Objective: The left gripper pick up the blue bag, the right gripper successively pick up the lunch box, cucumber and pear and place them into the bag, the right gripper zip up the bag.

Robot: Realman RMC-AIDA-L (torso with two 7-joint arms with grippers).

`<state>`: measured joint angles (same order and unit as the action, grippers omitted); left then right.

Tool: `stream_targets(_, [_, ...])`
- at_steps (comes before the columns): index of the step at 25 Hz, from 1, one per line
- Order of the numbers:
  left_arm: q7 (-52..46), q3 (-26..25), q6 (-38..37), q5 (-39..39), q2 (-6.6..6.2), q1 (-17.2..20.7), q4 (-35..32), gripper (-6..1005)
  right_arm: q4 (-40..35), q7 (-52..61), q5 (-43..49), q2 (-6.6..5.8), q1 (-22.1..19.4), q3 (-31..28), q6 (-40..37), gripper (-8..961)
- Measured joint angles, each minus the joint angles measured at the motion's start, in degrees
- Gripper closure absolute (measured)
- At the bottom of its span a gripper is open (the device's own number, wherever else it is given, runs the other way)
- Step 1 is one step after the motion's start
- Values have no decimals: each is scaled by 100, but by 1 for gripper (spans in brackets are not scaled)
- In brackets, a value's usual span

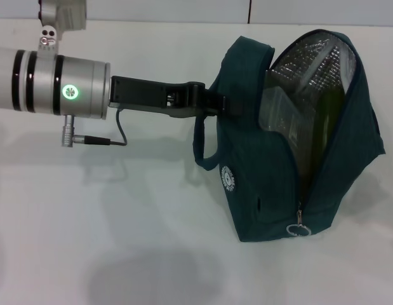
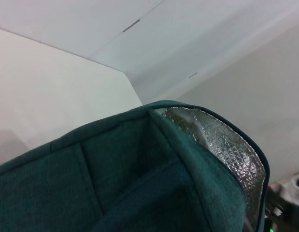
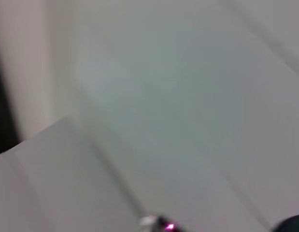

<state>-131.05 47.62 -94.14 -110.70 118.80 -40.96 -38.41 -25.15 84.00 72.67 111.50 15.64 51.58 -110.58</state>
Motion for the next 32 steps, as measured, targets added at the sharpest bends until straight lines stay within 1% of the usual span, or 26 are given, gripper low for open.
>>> stream_targets(3, [16,1,20,0,21,0,0,960,12,-781,397,38,-80,7,-548,298])
stream_targets(5, [34,1,33,3,27,-2,0,960,37,-1209,678,82,-115,9,-706,300])
stream_targets(8, [52,12,71,9,39,-6,13,960,61,-1810,1233,184,-187,17,-759,302])
stream_targets(10, [69,19,81,10,44,-20,54,960,104,-2259,1627,276,-264,18,-638,303])
stream_targets(12, [88,20,85,11,48,-50,117,960,267,-2635,1854,321,-331,21,-370,303])
stream_targets(16, [95,22,90,11,48,-60,142,960,643,-3079,2094,322,-375,26,217,305])
stream_targets(19, [96,26,91,11,47,-66,147,960,729,-3245,2192,332,-402,27,618,306])
stream_targets(23, [96,21,97,11,46,-75,150,961,857,-3522,2196,351,-388,20,966,306])
stream_targets(25, [96,25,99,11,45,-79,150,964,891,-3562,2197,369,-288,48,1226,305])
stream_targets(32, [106,18,99,10,45,-80,150,963,1015,-3583,2189,385,-22,111,1490,313])
